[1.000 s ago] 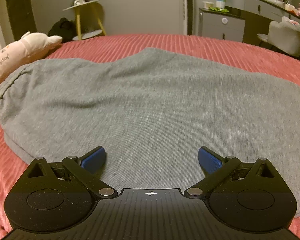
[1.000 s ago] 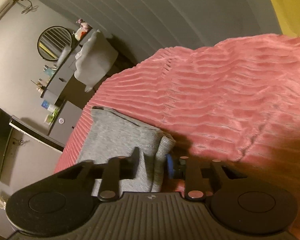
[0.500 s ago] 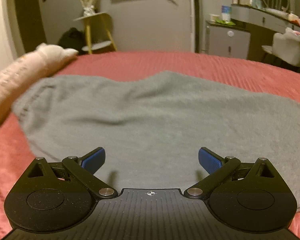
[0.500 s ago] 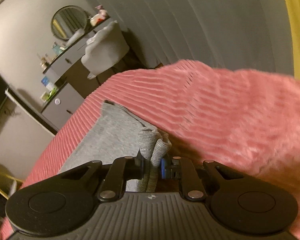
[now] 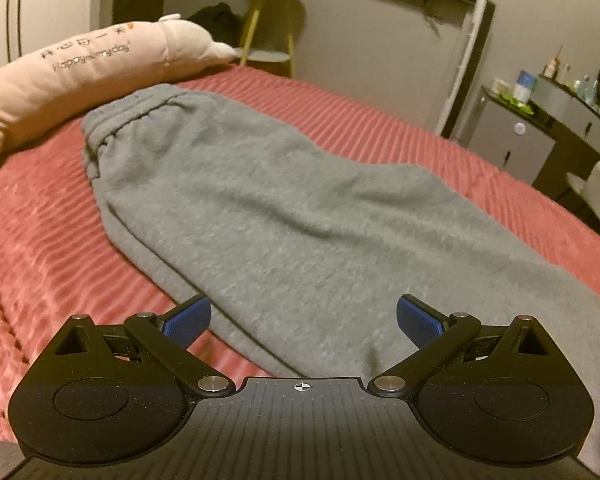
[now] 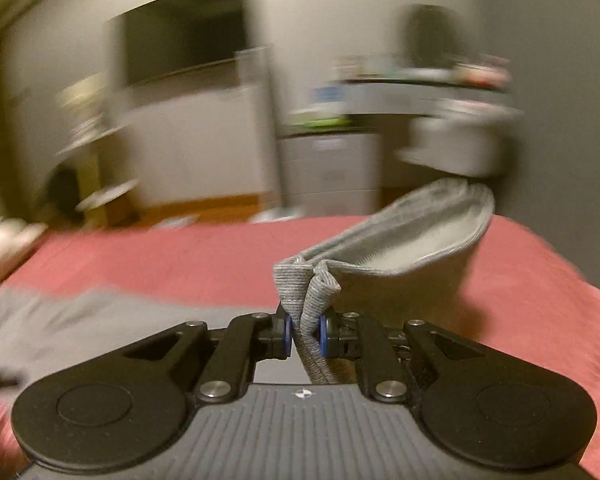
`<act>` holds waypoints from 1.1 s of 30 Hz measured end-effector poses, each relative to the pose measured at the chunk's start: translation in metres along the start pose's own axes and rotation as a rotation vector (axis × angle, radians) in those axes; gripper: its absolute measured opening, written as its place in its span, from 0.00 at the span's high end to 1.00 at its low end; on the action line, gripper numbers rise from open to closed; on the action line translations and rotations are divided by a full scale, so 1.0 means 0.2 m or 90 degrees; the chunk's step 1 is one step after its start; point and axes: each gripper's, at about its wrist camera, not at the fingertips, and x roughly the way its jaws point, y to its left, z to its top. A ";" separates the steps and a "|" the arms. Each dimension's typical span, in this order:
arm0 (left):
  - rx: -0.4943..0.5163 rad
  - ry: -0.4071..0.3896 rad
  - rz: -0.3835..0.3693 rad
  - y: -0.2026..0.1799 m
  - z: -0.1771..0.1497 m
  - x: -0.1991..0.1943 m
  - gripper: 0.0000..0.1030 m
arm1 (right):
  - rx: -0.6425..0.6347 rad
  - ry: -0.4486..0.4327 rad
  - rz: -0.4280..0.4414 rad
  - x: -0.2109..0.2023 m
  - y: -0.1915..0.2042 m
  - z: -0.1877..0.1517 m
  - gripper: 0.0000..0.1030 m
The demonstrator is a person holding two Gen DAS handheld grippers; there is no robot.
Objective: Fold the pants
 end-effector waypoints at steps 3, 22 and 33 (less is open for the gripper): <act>0.003 -0.001 0.004 0.00 -0.01 0.00 0.00 | -0.048 0.068 0.070 0.14 0.29 -0.17 0.88; 0.074 -0.002 -0.007 -0.12 -0.04 0.02 0.00 | 0.201 0.108 0.051 0.10 0.08 -0.32 0.64; 0.093 0.007 -0.027 -0.16 -0.05 0.04 0.00 | 0.124 0.163 -0.005 0.03 0.07 -0.44 0.67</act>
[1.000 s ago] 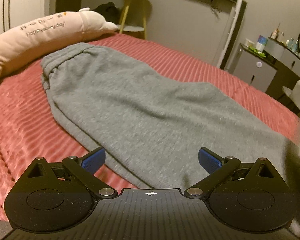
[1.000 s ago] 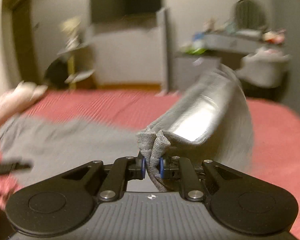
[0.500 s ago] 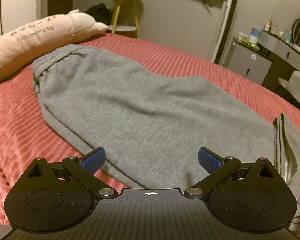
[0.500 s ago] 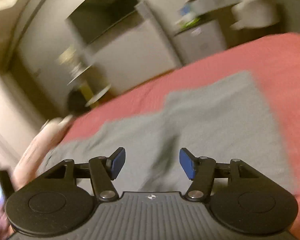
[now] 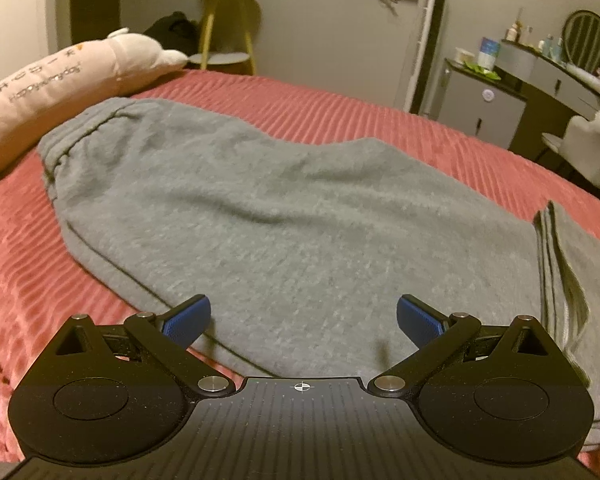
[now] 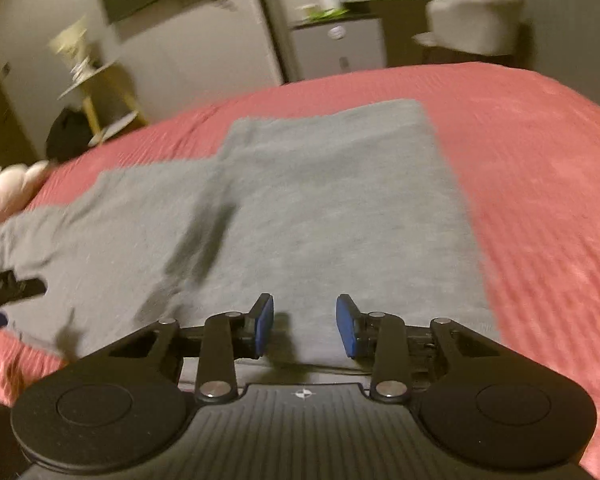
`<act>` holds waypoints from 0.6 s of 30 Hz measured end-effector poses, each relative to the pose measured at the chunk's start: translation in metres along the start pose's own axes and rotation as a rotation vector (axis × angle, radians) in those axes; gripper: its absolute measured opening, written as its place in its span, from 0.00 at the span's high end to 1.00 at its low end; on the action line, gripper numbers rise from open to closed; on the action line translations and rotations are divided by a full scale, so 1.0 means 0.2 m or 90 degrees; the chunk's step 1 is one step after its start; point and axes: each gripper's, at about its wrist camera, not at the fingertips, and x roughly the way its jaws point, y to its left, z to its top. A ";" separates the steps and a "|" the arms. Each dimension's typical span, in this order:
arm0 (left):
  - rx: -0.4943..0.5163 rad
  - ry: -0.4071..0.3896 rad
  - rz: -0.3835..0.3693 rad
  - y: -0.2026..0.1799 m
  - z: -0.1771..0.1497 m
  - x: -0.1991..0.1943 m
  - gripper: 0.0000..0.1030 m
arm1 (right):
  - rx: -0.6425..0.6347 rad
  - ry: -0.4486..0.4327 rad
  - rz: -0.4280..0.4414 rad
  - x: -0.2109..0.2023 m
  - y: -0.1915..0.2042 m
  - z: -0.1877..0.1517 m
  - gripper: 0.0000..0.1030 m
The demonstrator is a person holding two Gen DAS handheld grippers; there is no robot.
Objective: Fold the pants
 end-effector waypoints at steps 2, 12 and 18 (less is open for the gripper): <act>0.016 -0.007 -0.010 -0.03 -0.01 0.00 0.00 | -0.012 0.006 -0.050 -0.01 -0.05 0.00 0.66; 0.086 -0.031 -0.083 -0.13 -0.04 -0.04 0.00 | 0.002 0.002 -0.078 0.02 -0.15 0.01 0.60; 0.089 0.006 -0.219 -0.25 -0.01 -0.03 0.00 | 0.095 -0.060 -0.051 0.01 -0.29 0.03 0.27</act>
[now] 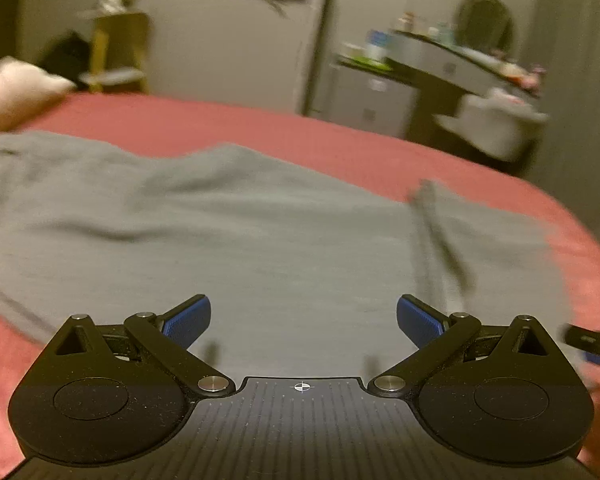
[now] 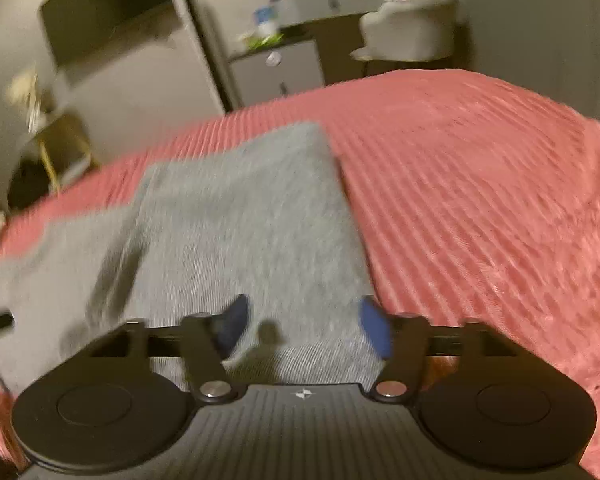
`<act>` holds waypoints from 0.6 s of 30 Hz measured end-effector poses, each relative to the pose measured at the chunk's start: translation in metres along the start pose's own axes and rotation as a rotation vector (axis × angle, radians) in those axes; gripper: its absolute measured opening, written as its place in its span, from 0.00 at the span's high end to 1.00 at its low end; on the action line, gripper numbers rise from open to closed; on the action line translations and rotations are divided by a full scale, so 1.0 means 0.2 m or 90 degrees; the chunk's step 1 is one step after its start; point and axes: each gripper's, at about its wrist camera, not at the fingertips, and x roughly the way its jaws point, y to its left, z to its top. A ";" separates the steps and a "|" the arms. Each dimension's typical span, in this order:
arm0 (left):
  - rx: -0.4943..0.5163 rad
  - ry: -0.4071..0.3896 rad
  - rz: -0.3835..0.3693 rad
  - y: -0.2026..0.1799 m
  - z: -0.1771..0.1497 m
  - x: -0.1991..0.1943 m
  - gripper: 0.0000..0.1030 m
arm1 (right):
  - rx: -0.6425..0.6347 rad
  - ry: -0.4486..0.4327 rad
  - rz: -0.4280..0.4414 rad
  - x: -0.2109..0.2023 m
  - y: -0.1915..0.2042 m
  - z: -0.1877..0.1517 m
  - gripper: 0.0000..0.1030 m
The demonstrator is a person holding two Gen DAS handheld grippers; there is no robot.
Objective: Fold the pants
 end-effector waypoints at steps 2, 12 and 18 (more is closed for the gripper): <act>-0.006 0.022 -0.053 -0.05 0.04 0.06 0.00 | 0.034 -0.013 0.012 0.02 -0.04 0.00 0.23; 0.024 0.149 -0.138 -0.29 0.24 0.46 0.26 | 0.112 -0.026 0.021 0.16 -0.16 0.02 0.23; 0.057 0.165 -0.133 -0.33 0.21 0.57 0.25 | 0.092 -0.037 0.027 0.21 -0.16 0.04 0.23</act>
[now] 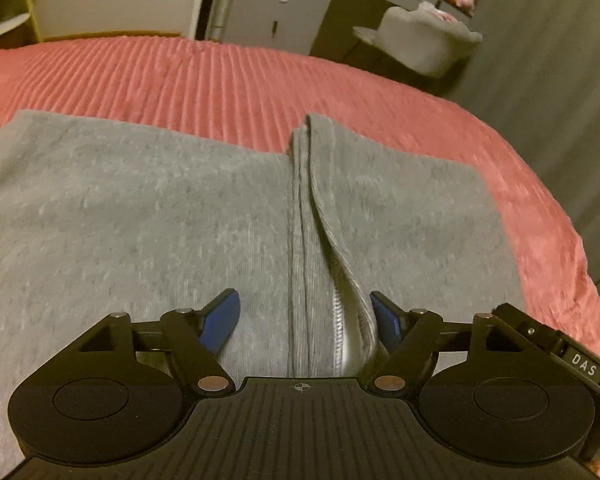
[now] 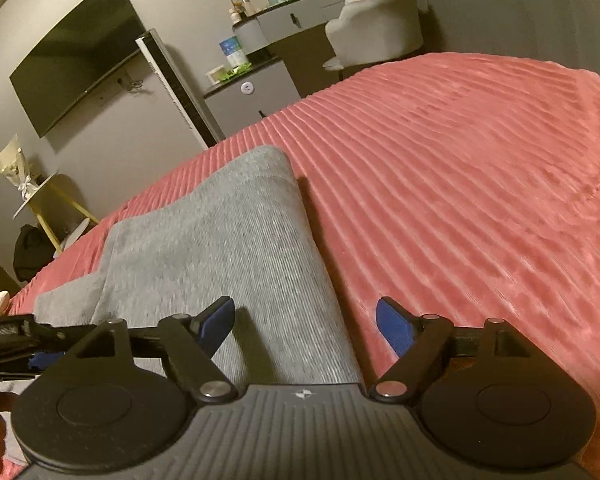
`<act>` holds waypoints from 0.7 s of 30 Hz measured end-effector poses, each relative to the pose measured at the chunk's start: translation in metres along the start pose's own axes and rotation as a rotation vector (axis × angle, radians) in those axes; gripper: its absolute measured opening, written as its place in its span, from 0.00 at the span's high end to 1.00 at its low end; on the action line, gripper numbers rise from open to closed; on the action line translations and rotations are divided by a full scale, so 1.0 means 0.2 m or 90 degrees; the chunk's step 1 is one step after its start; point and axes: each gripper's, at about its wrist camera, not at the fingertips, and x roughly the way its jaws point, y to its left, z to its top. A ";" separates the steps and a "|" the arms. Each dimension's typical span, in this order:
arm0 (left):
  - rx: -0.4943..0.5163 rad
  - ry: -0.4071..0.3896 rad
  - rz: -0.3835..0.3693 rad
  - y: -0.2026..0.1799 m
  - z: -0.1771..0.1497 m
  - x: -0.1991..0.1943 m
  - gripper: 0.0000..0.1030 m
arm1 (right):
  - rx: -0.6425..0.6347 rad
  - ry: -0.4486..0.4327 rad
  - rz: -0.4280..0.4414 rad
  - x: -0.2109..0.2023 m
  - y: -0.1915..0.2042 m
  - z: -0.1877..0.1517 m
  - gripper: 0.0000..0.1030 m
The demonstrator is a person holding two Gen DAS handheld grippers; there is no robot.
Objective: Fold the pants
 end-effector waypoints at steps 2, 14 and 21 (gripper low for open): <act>0.001 -0.009 -0.010 0.00 0.01 0.01 0.28 | 0.001 -0.003 0.003 0.01 0.00 0.01 0.23; -0.068 0.010 -0.074 0.08 0.08 0.08 0.57 | 0.038 -0.011 0.017 0.01 -0.04 0.03 0.23; -0.099 -0.008 -0.075 0.07 0.09 0.08 0.82 | 0.036 -0.013 0.015 0.00 -0.04 0.03 0.23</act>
